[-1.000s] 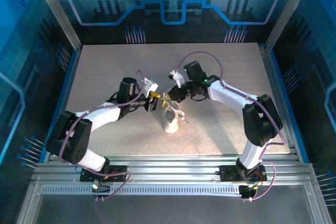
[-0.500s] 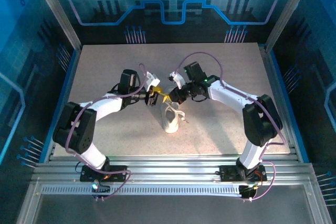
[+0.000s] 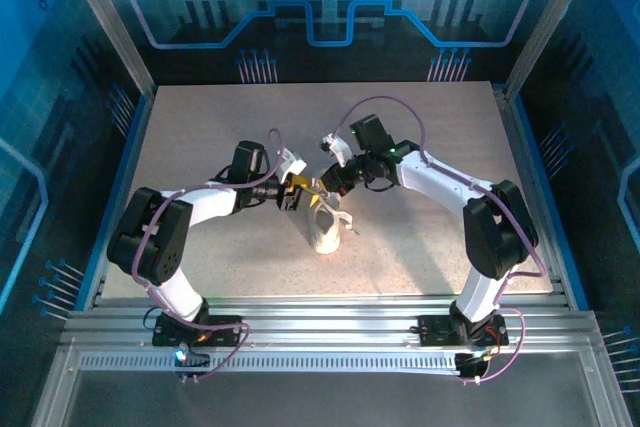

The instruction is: Tie the shoes

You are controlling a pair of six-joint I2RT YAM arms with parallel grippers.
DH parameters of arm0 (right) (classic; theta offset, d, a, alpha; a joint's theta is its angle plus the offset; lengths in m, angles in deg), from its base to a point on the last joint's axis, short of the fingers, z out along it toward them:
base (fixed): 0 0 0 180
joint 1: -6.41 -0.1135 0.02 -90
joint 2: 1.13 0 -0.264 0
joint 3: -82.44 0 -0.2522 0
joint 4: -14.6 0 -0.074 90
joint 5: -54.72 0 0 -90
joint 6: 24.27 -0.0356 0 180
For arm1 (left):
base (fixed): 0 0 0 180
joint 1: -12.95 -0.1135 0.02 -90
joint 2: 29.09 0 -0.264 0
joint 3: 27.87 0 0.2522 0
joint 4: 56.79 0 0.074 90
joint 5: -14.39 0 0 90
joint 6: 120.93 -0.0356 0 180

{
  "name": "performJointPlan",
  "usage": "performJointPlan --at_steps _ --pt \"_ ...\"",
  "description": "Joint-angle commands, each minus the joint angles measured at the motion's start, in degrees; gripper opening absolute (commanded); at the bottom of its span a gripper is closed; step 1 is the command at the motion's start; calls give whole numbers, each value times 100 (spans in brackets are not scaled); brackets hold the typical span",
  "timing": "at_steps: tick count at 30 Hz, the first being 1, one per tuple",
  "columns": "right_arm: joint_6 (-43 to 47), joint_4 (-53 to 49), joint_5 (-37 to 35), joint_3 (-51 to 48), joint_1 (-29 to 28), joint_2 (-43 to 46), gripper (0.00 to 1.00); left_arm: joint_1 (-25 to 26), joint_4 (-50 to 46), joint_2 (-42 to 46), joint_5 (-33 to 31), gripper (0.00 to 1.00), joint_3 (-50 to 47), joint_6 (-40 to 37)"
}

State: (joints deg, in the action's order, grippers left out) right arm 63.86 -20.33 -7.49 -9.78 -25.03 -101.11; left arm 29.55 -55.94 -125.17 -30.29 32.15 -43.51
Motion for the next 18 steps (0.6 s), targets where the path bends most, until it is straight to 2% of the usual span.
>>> performJointPlan --at_steps 1,14,16,18 --pt "4 -62 172 225 56 -78 0 -35 260 -16 228 59 -55 -131" --pt "-46 -90 278 346 51 -190 0 -25 202 -165 324 40 33 -75" --pt "-55 -95 288 358 50 -202 0 -12 162 -212 354 33 79 -76" --pt "-79 -89 287 350 57 -197 0 0 106 -243 368 20 122 -89"
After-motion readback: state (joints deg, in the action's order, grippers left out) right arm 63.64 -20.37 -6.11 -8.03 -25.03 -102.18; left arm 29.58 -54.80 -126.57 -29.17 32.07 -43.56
